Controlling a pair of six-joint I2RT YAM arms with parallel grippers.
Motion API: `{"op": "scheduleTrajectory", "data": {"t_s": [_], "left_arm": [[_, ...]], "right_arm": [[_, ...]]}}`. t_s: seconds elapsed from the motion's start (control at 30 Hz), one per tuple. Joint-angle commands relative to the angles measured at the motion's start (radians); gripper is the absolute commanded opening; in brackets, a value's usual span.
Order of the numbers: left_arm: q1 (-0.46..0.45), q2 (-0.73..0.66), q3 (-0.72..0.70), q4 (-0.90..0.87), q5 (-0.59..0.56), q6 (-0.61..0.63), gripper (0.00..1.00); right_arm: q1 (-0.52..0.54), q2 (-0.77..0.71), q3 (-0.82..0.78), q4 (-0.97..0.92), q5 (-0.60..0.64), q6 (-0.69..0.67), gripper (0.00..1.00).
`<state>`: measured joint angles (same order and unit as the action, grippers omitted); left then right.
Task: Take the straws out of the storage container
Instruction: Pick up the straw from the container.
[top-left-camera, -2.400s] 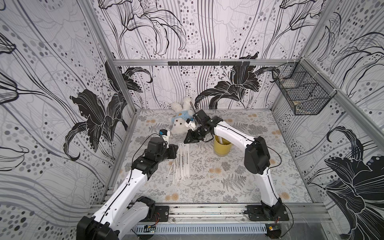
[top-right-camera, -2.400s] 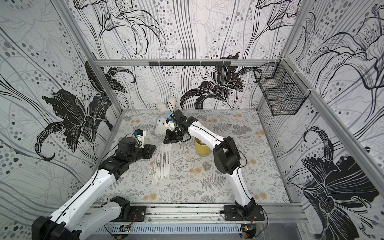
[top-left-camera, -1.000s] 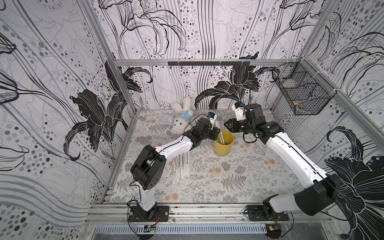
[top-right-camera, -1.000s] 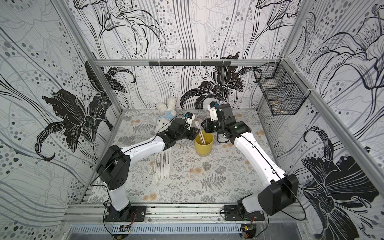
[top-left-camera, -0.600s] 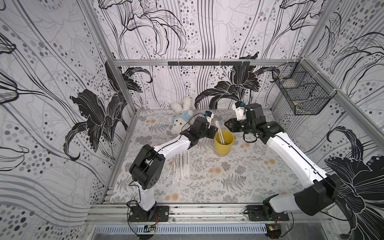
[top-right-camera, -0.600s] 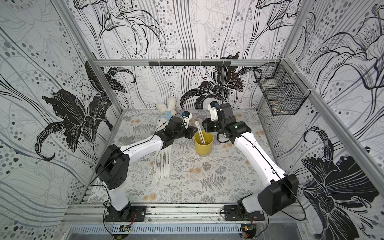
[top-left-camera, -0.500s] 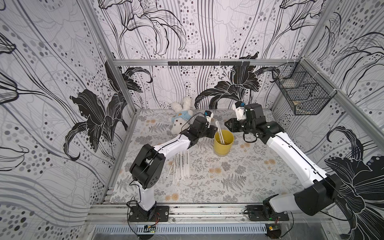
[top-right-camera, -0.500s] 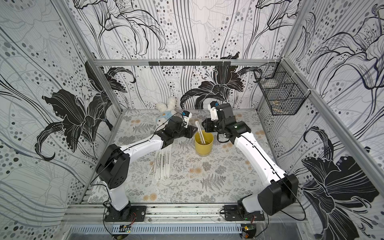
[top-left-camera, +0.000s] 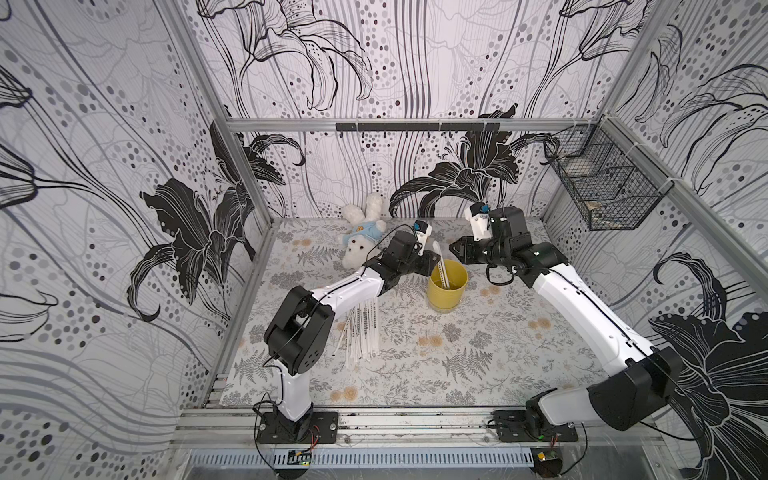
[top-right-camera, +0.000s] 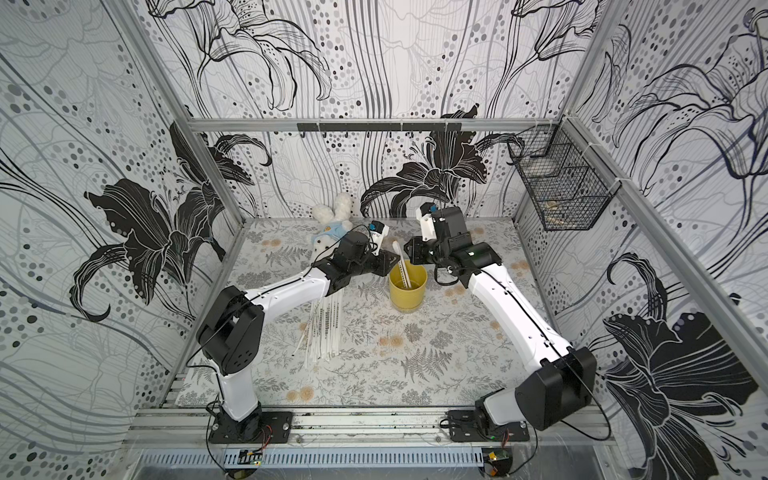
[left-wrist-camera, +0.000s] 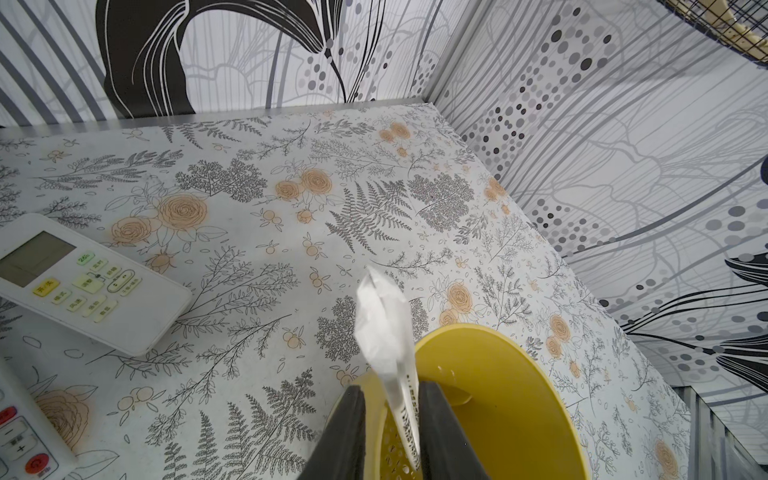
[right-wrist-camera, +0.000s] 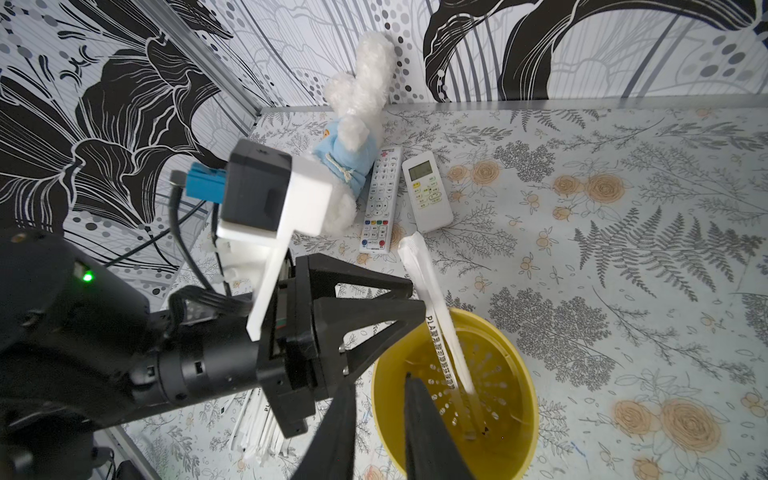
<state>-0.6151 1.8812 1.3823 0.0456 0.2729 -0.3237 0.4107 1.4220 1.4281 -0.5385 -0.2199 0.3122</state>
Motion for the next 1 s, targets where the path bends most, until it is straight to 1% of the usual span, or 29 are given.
{"op": "scheduleTrajectory", "data": {"t_s": [0.0,0.23,0.37,0.43,0.5,0.57,0.87,0.97], "left_arm": [[0.0,0.031,0.042,0.038,0.027,0.012,0.25],[0.001,0.036,0.053,0.037,0.03,0.014,0.16],[0.002,0.04,0.063,0.034,0.032,0.014,0.12],[0.003,0.048,0.074,0.028,0.031,0.009,0.13],[0.003,0.062,0.094,0.01,0.03,0.01,0.2],[0.003,0.073,0.104,0.0,0.026,0.015,0.22],[0.003,0.094,0.138,-0.027,0.025,0.025,0.19],[0.003,0.096,0.144,-0.036,0.026,0.029,0.15]], "right_arm": [[-0.007,0.014,-0.014,0.018,-0.006,-0.016,0.24],[-0.008,0.013,-0.016,0.02,-0.009,-0.018,0.23],[-0.007,0.01,-0.02,0.019,-0.009,-0.019,0.23],[-0.009,0.008,-0.023,0.02,-0.007,-0.018,0.23],[-0.01,0.005,-0.024,0.02,-0.009,-0.018,0.22],[-0.009,0.002,-0.028,0.02,-0.005,-0.019,0.22],[-0.014,-0.002,-0.034,0.024,-0.008,-0.019,0.21],[-0.013,-0.006,-0.04,0.028,-0.009,-0.018,0.21]]}}
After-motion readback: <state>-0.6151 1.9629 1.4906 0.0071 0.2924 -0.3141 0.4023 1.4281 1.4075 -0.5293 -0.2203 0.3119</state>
